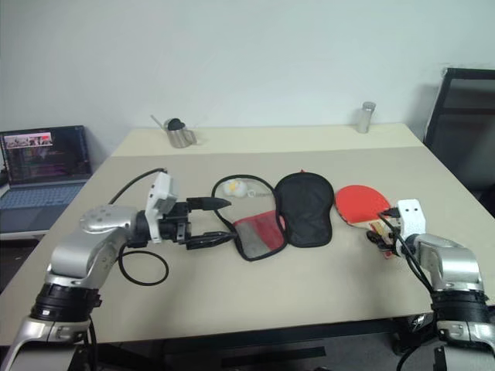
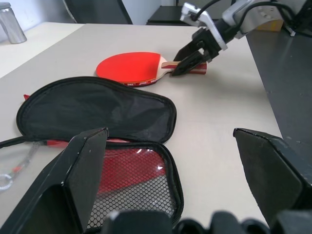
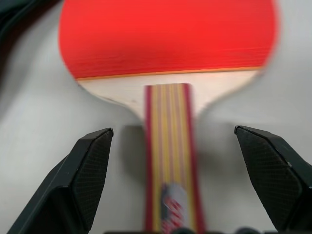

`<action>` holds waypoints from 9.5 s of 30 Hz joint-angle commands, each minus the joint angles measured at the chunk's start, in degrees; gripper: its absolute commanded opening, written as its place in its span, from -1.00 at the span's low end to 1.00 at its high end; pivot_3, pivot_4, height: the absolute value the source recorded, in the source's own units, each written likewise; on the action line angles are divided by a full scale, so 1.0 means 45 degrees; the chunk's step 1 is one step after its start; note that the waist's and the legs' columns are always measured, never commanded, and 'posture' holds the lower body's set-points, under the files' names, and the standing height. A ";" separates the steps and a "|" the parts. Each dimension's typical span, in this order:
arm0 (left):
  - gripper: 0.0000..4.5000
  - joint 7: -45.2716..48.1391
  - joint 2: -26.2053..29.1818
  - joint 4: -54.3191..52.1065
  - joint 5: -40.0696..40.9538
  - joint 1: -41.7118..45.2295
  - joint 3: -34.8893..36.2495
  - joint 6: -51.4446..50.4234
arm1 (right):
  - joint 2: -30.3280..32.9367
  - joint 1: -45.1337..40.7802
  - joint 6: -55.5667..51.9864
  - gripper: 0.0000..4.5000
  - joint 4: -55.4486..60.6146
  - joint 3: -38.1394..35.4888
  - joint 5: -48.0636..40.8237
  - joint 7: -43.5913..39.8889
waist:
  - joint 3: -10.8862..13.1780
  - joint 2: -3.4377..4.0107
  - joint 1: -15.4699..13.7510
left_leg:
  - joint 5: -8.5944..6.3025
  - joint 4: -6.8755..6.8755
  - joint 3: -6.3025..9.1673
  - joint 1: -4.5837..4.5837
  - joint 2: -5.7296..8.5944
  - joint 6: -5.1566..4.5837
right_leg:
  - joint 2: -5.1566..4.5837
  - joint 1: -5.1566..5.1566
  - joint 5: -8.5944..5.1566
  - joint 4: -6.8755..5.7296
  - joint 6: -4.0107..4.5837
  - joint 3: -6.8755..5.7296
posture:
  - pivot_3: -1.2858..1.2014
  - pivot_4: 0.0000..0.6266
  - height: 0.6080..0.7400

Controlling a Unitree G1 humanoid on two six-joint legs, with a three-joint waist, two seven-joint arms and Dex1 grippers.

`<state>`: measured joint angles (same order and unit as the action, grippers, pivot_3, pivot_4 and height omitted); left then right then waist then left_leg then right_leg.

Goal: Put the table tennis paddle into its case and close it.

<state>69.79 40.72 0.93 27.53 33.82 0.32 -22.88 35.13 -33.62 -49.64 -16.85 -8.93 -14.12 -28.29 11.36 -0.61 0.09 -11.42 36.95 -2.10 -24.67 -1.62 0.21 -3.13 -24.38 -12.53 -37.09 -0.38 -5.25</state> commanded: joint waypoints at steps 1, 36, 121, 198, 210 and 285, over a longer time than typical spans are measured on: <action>1.00 0.0020 0.0107 -0.0193 -0.0005 0.0142 0.0278 0.0300 | 0.0189 -0.0652 0.0813 0.95 -0.0887 0.0339 0.0334 -0.0360 | 0.0000 -0.0001 -0.0001 | 0.0000 0.0000 -0.0001 0.0000 0.0002 0.0000 | 0.0000 0.0001 0.0000 0.0000 0.0000 0.0001 | 0.03 -0.52 1.00; 1.00 -0.0523 0.0355 -0.0590 0.0153 -0.0249 0.0706 0.0294 | 0.0526 -0.2238 0.0982 -0.51 -0.0933 -0.1314 0.0317 0.1521 | -0.0066 -0.0109 0.0001 | 0.0000 -0.0013 -0.0002 0.0026 -0.0012 -0.0001 | -0.0007 0.0013 0.0014 0.0017 0.0001 0.0057 | 0.03 -0.52 1.00; 1.00 -0.0745 0.0321 -0.0961 0.0037 -0.0850 0.0668 0.0420 | -0.5896 -0.1579 0.1180 0.82 0.0222 0.1520 0.1540 0.4529 | -0.0063 -0.0102 0.0005 | 0.0000 -0.0007 0.0050 0.0007 -0.0029 -0.0001 | -0.0005 0.0001 0.0014 0.0003 0.0006 0.0041 | 0.03 -0.52 1.00; 1.00 -0.2355 0.0285 0.4526 -0.2764 -0.0079 0.0540 0.2573 | 0.2454 -0.0050 0.0496 0.99 0.8483 0.0378 -0.4081 -0.5682 | -0.0059 -0.0111 -0.0068 | -0.0005 -0.0015 0.0051 0.0004 -0.0036 0.0001 | -0.0012 0.0002 0.0009 0.0031 0.0006 0.0004 | 0.03 -0.52 1.00; 1.00 -0.2444 -0.1398 1.0496 -0.4663 0.3113 -0.0664 0.3815 | 0.2513 0.0426 0.1101 0.99 0.8502 0.0891 -0.3704 -0.5609 | -0.0052 -0.0130 -0.0204 | -0.0004 0.0002 0.0028 -0.0011 -0.0018 0.0001 | -0.0016 0.0003 0.0010 0.0028 0.0005 -0.0015 | 0.03 -0.52 1.00; 1.00 -0.1268 -0.1298 0.2078 -0.1270 0.1804 0.2156 0.0136 | -0.1574 -0.2289 0.0582 0.99 -0.0091 0.0923 -0.1534 0.0228 | 0.0017 -0.0252 -0.0111 | -0.0001 0.0023 0.0029 -0.0005 -0.0022 0.0002 | -0.0018 0.0022 0.0024 -0.0010 0.0017 0.0009 | 0.03 -0.52 1.00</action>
<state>64.56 33.68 13.95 19.42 41.93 8.31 -20.51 28.08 -42.01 -48.92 -16.30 -4.07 -21.57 -27.78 11.43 -1.74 -0.41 -11.43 37.05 -1.97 -24.68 -1.73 0.22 -3.19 -24.28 -12.42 -37.14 -0.30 -5.20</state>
